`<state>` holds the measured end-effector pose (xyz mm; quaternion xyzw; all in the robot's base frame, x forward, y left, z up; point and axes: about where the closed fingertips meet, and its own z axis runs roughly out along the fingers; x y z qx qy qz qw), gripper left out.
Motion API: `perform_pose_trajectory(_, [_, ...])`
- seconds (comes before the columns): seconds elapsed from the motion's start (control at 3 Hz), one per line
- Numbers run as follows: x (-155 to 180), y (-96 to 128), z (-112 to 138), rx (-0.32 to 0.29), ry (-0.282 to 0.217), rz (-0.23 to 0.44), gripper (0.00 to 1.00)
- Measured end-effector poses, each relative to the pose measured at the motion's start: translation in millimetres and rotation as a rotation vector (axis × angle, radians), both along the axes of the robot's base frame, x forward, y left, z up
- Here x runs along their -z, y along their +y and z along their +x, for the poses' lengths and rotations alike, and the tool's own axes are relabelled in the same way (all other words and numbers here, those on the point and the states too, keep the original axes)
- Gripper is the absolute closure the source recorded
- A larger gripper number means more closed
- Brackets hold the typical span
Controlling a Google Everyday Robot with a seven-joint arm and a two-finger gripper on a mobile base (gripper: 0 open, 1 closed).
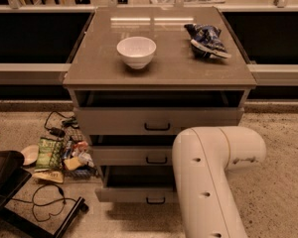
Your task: Open bottom drawer
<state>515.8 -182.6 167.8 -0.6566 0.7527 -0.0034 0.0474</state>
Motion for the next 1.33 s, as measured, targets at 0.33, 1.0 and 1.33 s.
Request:
perform_pose_trajectory(0.33, [-2.2, 0.0, 0.0, 0.000, 0.000, 0.000, 1.00])
perform_pose_trajectory(1.0, [-6.9, -0.1, 0.0, 0.000, 0.000, 0.000, 1.00])
perform_pose_trajectory(1.33, [-9.3, -0.1, 0.0, 0.000, 0.000, 0.000, 1.00])
